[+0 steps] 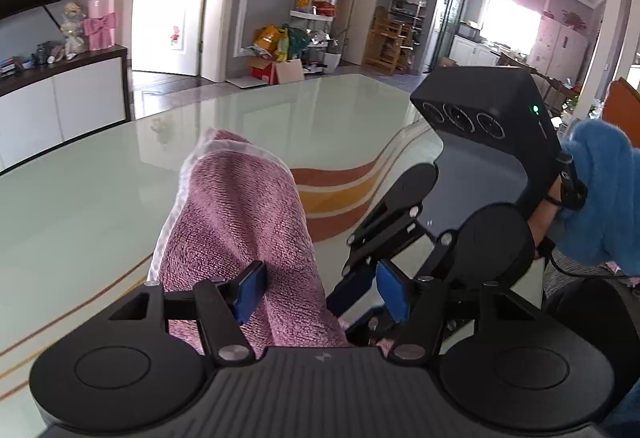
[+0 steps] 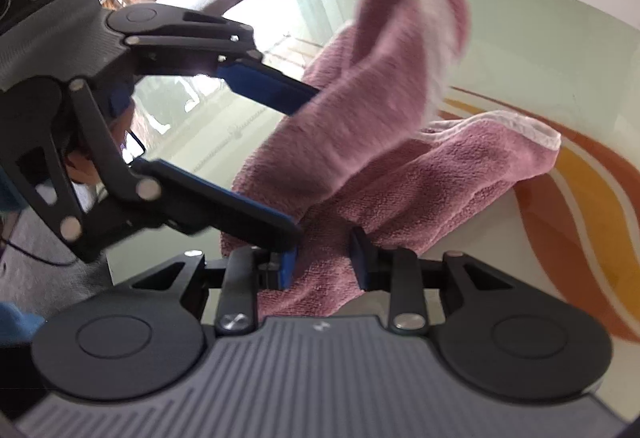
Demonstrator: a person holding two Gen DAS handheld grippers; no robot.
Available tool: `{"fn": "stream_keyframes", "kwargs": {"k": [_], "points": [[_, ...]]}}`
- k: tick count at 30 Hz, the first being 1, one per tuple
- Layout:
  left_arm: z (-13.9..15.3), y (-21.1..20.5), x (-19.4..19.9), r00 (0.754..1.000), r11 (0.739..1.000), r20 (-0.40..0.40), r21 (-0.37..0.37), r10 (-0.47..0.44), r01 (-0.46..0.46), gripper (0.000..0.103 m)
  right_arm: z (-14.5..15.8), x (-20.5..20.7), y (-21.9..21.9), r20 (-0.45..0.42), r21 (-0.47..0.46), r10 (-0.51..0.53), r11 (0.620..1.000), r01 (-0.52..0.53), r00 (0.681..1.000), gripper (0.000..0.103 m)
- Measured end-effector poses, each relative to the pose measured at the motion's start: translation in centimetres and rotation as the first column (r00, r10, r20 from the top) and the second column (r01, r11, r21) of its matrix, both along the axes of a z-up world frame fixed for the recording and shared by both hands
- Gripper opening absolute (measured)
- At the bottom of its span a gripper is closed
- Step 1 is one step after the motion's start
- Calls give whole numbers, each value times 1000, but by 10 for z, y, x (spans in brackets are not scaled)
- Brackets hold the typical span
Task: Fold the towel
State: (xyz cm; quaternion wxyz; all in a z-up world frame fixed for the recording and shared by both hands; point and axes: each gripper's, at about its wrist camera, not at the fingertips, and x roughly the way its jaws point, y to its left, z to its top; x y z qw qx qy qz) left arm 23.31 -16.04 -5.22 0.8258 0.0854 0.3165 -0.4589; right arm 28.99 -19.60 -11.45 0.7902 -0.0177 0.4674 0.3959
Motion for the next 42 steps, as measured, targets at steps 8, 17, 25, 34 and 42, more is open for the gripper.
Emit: {"fn": "stream_keyframes", "kwargs": {"k": [8,17,25,34,42], "points": [[-12,-19,20,997,999,-53,13,-47,48,68,-4,4,-10,-16,20,-66,998,67,998,31],[-18,-40,23,994,988,-20,112,-104,106,69,33,-1,-36,217,-200,-192,951,236,957,41],[-19,-50,20,992,979,0,160,-129,127,75,44,19,-1,296,-161,-180,959,235,938,19],[7,-21,7,996,987,9,139,-86,84,68,31,42,-14,133,-209,-193,953,218,972,18],[18,23,27,993,993,-53,72,102,-99,62,25,29,-24,143,-194,-216,951,241,966,18]]}}
